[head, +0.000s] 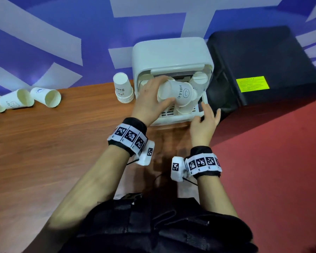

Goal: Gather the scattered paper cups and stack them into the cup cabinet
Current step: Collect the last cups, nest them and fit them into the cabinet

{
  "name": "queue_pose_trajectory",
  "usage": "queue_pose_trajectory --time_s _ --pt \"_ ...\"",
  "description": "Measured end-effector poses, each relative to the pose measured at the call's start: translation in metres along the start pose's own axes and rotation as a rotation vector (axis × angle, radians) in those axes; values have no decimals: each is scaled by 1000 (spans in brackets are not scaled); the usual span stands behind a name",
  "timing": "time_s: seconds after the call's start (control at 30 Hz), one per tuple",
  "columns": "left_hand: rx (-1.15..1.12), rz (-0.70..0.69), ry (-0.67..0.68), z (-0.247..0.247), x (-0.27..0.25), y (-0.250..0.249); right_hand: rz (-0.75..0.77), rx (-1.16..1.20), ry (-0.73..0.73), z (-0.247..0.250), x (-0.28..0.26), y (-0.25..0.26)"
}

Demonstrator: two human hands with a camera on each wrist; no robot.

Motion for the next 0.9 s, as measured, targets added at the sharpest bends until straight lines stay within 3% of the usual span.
queue_pose_trajectory --time_s 0.23,0.67,0.9 --pt "332 -219 174 -38 29 -26 -66 27 -25 7 12 -19" --pt "551 -178 397 -85 46 -6 -38 57 -8 12 11 -17" --pt "659 -167 332 -89 49 -4 -46 59 5 8 10 -16"
Point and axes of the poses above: each hand's wrist, its own x-axis towards the middle knuckle, its own z-axis out of the back of the hand, y = z × x, the point moved 3 cm from there along x, towards the middle knuckle, and after that the axes turned 9 degrees about -y, right-handed, at the moved point
